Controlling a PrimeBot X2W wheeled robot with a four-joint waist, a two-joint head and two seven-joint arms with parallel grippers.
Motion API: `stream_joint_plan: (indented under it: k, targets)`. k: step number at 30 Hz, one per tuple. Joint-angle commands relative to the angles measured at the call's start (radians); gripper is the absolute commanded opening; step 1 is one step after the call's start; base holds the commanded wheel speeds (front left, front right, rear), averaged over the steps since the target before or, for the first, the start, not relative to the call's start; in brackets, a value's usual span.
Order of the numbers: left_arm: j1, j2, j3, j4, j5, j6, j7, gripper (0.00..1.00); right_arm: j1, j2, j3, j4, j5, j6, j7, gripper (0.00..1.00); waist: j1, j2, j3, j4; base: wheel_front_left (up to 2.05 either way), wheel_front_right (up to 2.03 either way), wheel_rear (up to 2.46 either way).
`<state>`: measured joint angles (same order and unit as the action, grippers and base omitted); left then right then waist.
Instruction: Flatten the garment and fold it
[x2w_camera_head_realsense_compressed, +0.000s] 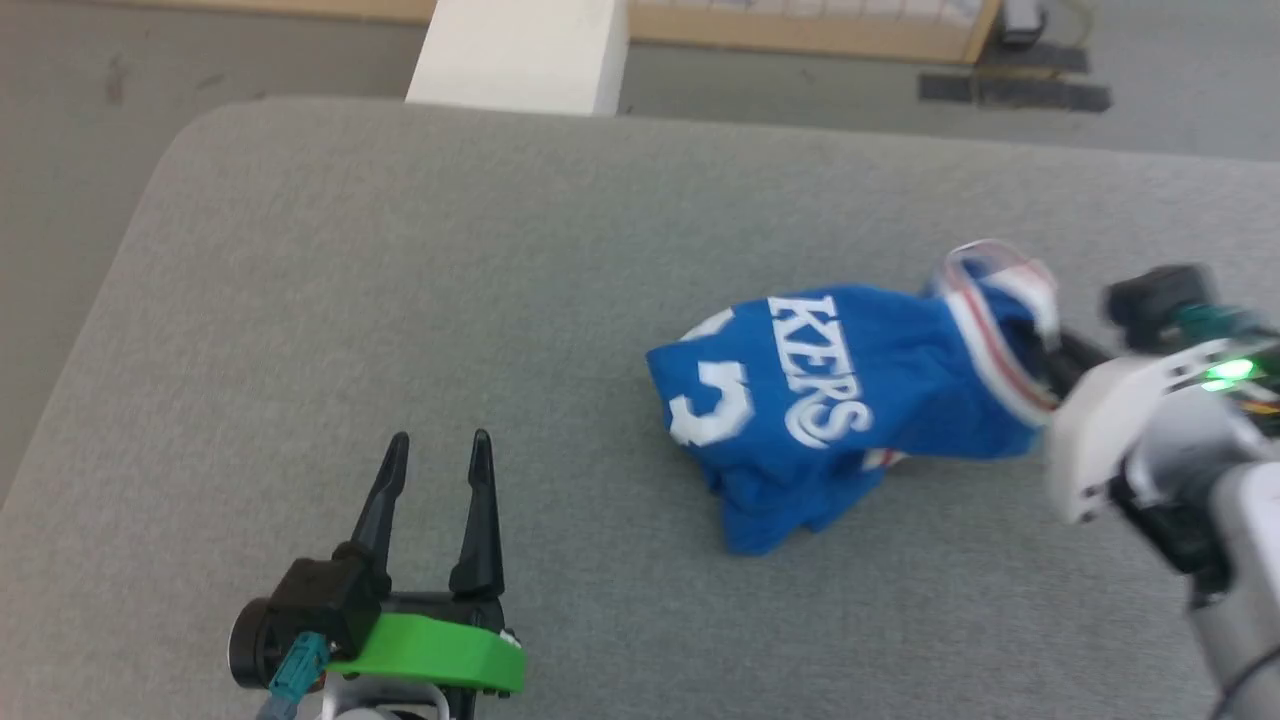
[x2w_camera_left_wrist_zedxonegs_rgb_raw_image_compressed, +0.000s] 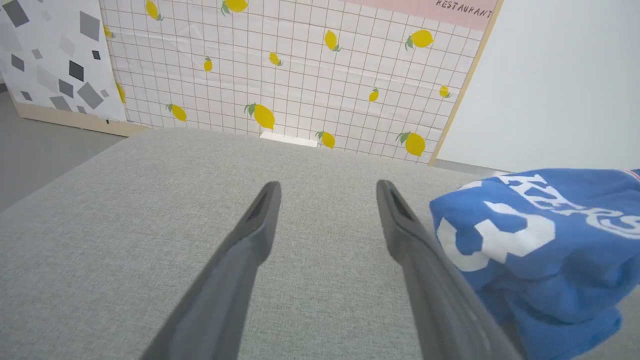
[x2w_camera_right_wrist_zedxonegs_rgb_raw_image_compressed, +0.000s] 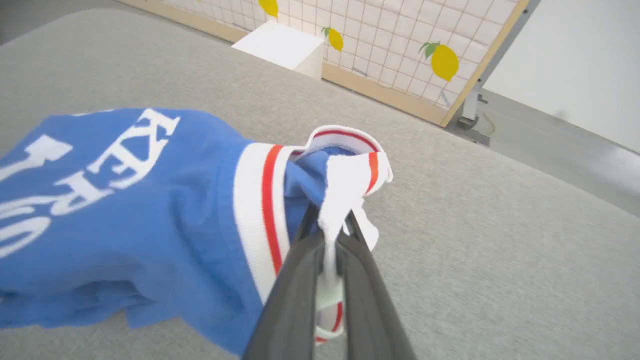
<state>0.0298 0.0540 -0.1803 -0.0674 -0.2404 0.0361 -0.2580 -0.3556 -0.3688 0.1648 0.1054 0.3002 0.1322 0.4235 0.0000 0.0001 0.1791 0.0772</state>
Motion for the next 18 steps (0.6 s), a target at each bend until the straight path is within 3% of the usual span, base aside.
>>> stream_joint_plan:
  k: [1,7,11,13,14,18]
  targets:
    - [0.011,-0.004,-0.001,0.004,-0.015,0.003,-0.004,1.0,-0.003,-0.014,-0.027,-0.007,-0.002,-0.002,0.008,0.0,0.0,-0.0001,-0.05,-0.043,0.0,0.0,0.0]
    - [0.035,-0.004,0.003,0.008,-0.015,0.001,-0.004,1.0,0.107,-0.048,-0.208,0.013,-0.042,-0.002,0.04,0.0,0.0,-0.0001,-0.055,-0.036,0.0,0.0,0.0]
    - [0.04,-0.004,0.004,0.014,-0.009,-0.005,-0.004,1.0,0.212,-0.034,-0.308,0.074,-0.081,-0.002,0.031,0.0,0.0,-0.0001,-0.044,-0.018,0.0,0.0,0.0]
    - [0.038,-0.004,0.007,0.018,-0.006,-0.008,-0.004,1.0,0.241,-0.01,-0.345,0.11,-0.091,-0.002,0.0,0.39,0.0,-0.0001,-0.04,-0.012,0.0,0.0,0.0]
    - [0.037,-0.004,0.008,0.022,-0.004,-0.01,-0.004,1.0,0.252,0.001,-0.357,0.13,-0.104,-0.002,-0.02,1.0,0.0,-0.0001,-0.039,-0.01,0.0,0.0,0.0]
    - [0.042,-0.004,0.011,0.034,0.003,-0.016,-0.004,1.0,0.249,0.054,-0.372,0.163,-0.127,-0.002,-0.095,1.0,0.0,-0.0001,-0.046,-0.017,0.0,0.0,0.0]
